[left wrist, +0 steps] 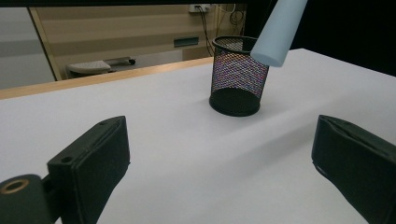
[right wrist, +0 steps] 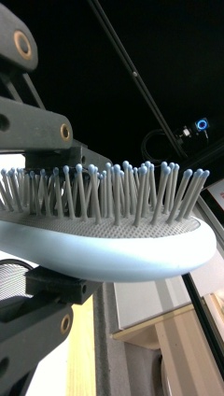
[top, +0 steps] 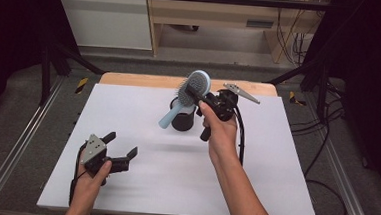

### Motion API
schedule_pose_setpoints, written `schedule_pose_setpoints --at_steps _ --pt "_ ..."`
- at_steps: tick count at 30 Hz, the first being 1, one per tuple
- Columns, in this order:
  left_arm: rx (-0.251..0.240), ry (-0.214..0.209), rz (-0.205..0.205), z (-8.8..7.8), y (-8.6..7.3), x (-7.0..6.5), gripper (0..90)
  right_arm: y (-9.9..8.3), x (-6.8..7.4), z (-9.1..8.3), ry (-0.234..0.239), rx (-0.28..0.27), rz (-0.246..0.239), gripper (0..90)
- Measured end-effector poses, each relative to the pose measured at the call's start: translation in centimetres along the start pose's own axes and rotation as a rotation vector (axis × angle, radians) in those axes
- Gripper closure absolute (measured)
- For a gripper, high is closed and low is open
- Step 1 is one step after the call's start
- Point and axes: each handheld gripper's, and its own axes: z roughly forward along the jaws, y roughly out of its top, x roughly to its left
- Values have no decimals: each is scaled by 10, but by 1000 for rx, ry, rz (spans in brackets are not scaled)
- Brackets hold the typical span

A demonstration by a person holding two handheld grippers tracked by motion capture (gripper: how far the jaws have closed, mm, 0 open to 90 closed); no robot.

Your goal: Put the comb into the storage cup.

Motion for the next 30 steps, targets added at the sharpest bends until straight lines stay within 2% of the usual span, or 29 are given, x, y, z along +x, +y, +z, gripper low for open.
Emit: schedule_pose_setpoints --at_steps 7,14,16,23,30 --pt "-1 -1 4 0 0 0 45 17 -4 12 -29 0 -17 536" --pt "-1 -4 4 0 0 0 45 29 -10 23 -44 -10 -4 534" --pt "-2 -3 2 0 0 0 44 32 -12 26 -48 -10 -13 534" --pt "0 -9 7 0 0 -1 42 35 -21 35 -59 -20 5 532" --pt "3 -12 9 1 0 -2 41 39 -30 32 -67 -49 27 531"
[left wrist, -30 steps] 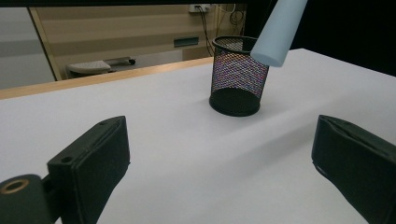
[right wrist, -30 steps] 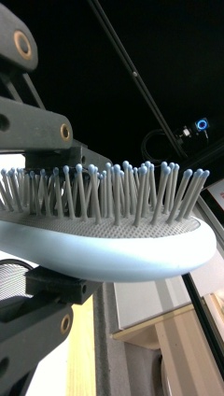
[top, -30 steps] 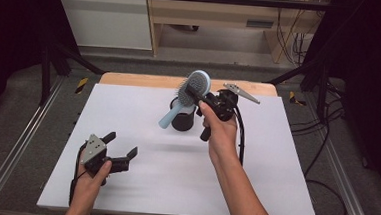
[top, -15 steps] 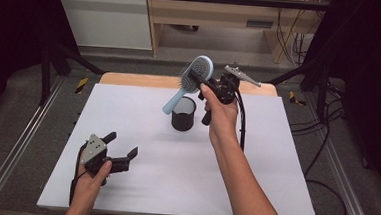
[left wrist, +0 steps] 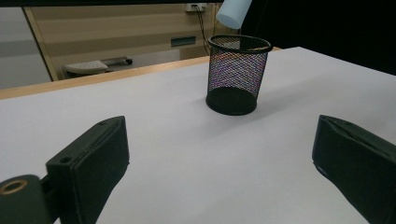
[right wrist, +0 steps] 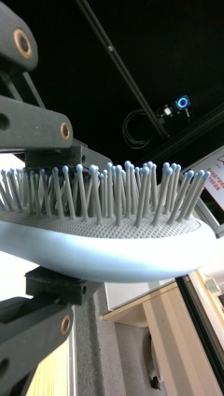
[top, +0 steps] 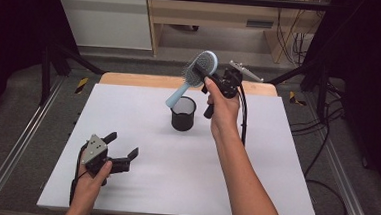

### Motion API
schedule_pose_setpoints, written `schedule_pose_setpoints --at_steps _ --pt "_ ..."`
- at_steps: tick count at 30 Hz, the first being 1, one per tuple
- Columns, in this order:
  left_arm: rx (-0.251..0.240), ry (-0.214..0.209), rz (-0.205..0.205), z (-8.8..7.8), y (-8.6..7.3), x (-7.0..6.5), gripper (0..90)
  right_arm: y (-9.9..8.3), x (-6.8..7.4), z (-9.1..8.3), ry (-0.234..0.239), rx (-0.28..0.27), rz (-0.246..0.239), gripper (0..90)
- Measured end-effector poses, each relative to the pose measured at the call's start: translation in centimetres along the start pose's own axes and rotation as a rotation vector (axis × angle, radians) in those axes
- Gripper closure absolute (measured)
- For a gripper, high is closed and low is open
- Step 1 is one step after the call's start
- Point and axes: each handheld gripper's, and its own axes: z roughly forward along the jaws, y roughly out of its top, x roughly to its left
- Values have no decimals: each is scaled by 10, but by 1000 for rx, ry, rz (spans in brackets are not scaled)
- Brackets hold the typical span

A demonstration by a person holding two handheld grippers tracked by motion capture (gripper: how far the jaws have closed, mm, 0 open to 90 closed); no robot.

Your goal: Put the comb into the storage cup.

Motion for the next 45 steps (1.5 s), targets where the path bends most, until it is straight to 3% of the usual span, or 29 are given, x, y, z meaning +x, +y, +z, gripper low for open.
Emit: schedule_pose_setpoints --at_steps 45 --pt "12 -8 8 2 -1 -1 37 8 -12 -9 -68 -22 -69 528"
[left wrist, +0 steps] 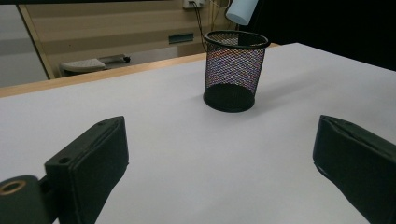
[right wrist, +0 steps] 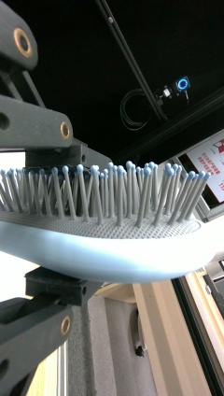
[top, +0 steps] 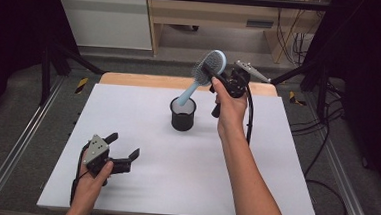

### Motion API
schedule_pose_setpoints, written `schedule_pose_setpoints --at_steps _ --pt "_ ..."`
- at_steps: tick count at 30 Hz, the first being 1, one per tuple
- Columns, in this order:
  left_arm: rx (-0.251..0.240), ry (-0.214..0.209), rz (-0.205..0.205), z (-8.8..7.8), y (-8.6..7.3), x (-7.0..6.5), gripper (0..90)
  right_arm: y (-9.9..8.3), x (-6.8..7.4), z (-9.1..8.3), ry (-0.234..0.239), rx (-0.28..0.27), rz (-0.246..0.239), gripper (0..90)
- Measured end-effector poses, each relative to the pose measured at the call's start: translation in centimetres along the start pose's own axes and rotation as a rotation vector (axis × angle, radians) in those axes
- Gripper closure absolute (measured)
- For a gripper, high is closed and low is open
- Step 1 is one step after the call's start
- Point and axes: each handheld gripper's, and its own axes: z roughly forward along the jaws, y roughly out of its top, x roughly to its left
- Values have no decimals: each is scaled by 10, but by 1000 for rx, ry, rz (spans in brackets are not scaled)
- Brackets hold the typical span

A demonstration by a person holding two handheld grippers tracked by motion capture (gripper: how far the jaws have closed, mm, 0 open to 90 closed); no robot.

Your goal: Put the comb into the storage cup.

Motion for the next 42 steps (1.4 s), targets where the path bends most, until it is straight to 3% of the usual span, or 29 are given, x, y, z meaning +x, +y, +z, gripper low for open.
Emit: schedule_pose_setpoints --at_steps 24,42 --pt "-4 0 2 0 0 0 37 -2 -5 2 -19 16 -7 525" --pt "-7 0 0 -1 0 1 37 -11 -5 10 -35 52 -42 523"
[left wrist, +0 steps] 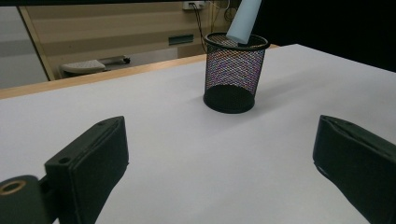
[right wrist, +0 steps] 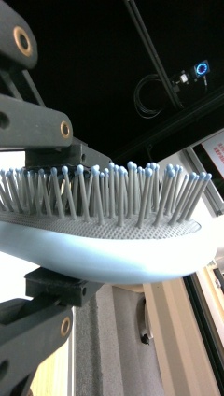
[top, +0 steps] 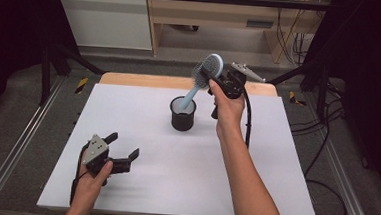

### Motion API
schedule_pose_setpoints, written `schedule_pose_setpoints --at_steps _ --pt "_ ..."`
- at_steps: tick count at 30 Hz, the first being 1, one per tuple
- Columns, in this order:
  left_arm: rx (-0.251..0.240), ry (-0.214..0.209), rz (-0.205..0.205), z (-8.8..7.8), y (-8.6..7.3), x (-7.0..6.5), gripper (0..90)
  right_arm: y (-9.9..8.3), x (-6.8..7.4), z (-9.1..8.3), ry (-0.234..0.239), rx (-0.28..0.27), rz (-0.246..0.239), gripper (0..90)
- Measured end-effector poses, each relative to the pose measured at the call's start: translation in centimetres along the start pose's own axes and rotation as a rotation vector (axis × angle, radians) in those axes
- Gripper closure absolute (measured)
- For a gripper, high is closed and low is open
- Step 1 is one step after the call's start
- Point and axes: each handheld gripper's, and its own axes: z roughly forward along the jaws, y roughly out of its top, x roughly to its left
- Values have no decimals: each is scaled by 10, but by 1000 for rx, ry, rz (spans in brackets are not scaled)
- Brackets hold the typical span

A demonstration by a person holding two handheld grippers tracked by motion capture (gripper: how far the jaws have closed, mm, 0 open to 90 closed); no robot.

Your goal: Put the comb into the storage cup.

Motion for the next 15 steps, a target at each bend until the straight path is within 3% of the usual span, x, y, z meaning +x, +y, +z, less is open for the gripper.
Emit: schedule_pose_setpoints --at_steps 15 --pt "-11 -3 -3 -1 1 1 37 -14 5 12 -7 44 -43 521"
